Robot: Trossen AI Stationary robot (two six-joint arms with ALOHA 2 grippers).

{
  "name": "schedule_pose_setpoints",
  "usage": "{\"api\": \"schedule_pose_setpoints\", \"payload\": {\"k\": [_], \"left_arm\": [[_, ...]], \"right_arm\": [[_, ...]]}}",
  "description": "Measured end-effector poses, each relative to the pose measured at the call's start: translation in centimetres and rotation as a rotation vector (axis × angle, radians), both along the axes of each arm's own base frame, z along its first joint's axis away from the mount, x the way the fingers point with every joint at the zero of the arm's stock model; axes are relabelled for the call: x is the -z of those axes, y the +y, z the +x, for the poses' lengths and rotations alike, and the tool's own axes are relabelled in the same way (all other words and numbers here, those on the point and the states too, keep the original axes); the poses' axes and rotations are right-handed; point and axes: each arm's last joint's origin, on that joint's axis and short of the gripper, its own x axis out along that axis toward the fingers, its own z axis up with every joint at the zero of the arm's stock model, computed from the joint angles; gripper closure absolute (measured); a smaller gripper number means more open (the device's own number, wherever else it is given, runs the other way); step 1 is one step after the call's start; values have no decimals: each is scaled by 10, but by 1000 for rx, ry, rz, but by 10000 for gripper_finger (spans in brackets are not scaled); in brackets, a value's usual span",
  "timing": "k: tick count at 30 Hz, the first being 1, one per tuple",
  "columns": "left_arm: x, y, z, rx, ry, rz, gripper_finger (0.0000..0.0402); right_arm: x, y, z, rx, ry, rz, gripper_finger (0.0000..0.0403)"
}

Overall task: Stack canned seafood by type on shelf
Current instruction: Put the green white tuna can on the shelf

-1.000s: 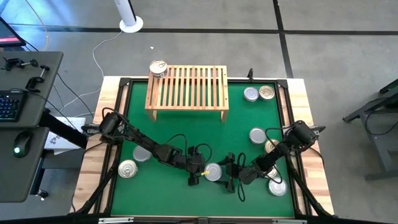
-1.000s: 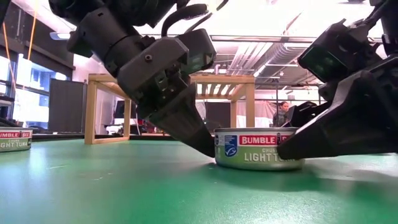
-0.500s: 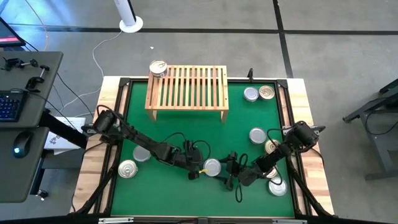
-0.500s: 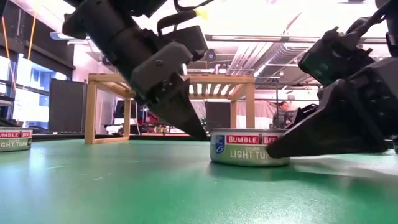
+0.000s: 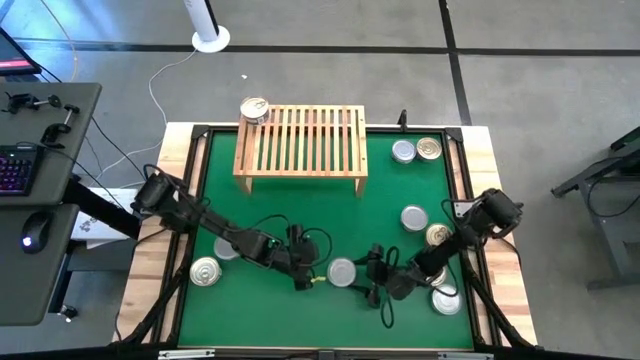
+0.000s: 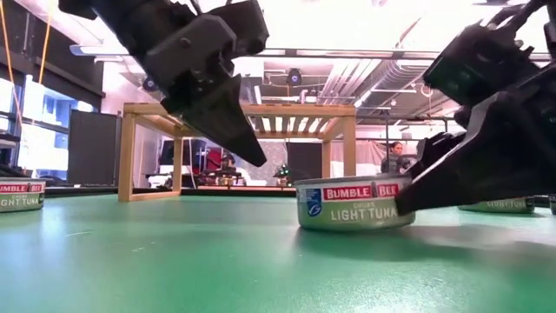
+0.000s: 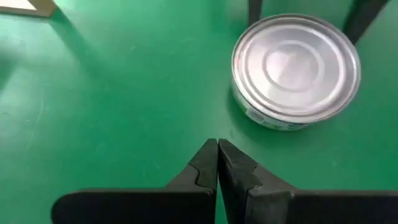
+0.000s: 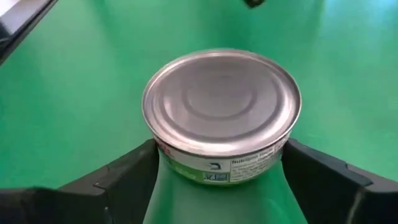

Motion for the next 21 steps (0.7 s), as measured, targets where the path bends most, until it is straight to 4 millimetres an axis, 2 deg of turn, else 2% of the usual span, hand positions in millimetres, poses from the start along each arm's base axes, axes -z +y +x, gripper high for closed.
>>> {"api": "schedule_pose_setpoints", "payload": {"k": [3,10,17,21], "left_arm": [[0,-2,-1,5,0,-1,401],[0,-4,-2,13,4,-16,401],[1,-8,-3,56,24,-62,401],[2,-12,-5,82,36,-94,401]], "right_arm": [[0,-7,5,-28,24,33,69],[0,-25,19,-140,70,124,18],[-4,-29,23,-150,11,35,4],[-7,-23,22,-136,-46,-53,4]]}}
